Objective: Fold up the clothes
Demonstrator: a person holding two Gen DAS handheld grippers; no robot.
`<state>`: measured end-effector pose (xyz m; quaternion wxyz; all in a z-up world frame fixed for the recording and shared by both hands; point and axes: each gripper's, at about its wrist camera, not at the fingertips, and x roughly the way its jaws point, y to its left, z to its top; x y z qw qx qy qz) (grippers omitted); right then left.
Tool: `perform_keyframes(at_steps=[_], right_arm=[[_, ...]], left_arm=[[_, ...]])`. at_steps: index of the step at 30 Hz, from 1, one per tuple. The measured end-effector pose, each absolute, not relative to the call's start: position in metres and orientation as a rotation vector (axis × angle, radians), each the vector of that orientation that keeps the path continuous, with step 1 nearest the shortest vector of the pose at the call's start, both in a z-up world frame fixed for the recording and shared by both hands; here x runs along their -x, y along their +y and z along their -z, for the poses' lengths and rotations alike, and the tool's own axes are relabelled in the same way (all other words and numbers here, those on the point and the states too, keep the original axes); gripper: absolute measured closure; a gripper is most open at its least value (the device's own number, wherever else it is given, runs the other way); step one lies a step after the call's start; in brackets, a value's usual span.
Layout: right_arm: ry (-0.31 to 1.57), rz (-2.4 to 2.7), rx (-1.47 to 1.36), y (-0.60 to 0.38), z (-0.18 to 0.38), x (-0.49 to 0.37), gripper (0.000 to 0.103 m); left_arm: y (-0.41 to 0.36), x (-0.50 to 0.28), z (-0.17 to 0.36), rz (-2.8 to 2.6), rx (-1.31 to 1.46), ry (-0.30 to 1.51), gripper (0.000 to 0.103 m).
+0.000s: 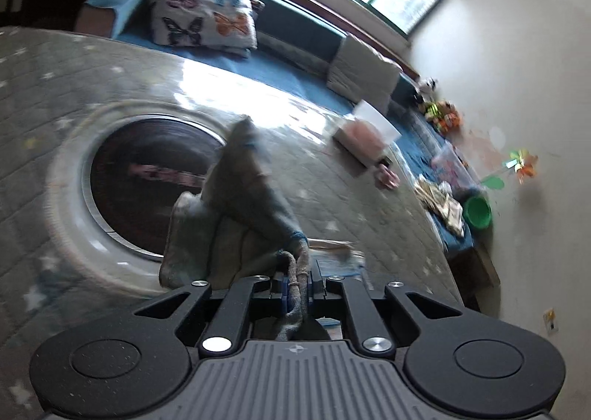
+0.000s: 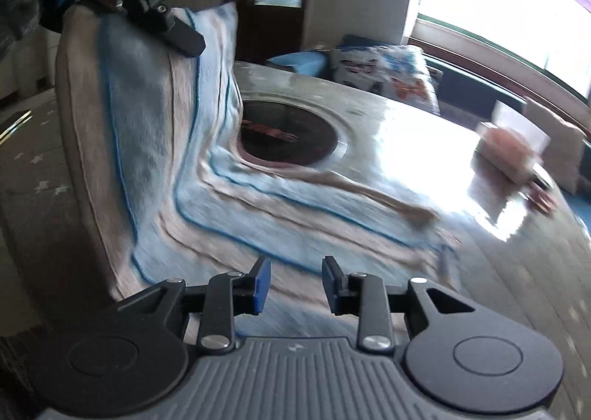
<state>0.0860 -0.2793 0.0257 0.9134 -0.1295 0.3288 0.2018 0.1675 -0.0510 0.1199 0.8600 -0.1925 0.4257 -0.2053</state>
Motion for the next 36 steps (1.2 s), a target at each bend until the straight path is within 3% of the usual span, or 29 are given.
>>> perform_keyframes(at_steps=[16, 23, 25, 31, 36], right_arm=[[0.696, -0.318, 0.113, -0.359, -0.01, -0.067, 0.067], [0.696, -0.309, 0.089, -0.369, -0.009, -0.063, 0.067], [0.697, -0.306, 0.085, -0.37, -0.009, -0.061, 0.066], [0.706, -0.281, 0.08, -0.38, -0.012, -0.053, 0.065], [0.696, -0.253, 0.08, -0.39, -0.021, -0.042, 0.065]], left_arm=[[-0.185, -0.199, -0.07, 0.477, 0.253, 1.081, 0.093], [-0.205, -0.195, -0.054, 0.545, 0.221, 1.118, 0.079], [-0.208, -0.193, -0.052, 0.566, 0.218, 1.123, 0.071], [-0.211, -0.186, -0.054, 0.613, 0.207, 1.105, 0.061], [-0.199, -0.182, -0.057, 0.622, 0.198, 1.094, 0.059]])
